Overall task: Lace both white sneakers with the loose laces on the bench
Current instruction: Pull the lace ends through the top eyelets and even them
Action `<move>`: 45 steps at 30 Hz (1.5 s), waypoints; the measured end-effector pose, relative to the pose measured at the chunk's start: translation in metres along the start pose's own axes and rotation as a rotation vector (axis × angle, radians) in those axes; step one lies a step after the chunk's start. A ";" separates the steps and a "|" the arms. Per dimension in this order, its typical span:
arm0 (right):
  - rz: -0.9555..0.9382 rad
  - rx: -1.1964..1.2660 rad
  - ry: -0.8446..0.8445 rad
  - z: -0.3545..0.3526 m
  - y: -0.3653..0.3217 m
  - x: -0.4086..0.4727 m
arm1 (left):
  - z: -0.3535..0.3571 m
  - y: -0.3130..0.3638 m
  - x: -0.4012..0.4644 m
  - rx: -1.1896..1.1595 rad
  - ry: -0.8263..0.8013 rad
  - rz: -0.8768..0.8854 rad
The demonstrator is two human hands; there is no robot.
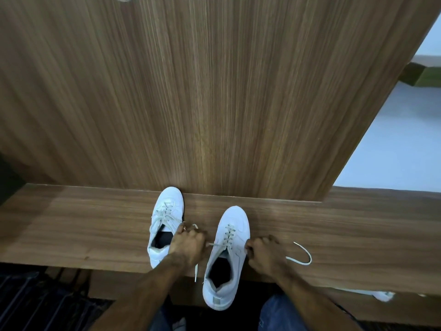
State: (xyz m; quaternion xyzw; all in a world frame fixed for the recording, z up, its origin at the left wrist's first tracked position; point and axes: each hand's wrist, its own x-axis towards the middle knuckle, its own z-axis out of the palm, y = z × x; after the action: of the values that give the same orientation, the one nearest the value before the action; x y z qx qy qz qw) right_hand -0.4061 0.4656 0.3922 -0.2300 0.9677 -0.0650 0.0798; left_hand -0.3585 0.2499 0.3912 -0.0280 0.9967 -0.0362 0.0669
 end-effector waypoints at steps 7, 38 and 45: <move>0.136 0.299 -0.068 0.009 0.017 0.008 | -0.028 -0.008 0.016 -1.262 -0.329 -0.409; 0.489 2.084 -0.059 -0.061 -0.020 0.041 | 0.014 0.040 0.028 -0.822 -0.121 0.231; 0.361 2.009 -0.079 -0.073 -0.042 0.049 | 0.026 0.050 0.034 -1.159 -0.105 -0.033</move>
State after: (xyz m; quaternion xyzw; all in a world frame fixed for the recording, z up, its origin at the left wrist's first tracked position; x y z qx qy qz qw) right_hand -0.4442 0.4121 0.4642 0.0905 0.4829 -0.8260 0.2762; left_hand -0.3908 0.2957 0.3569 -0.0774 0.8485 0.5158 0.0893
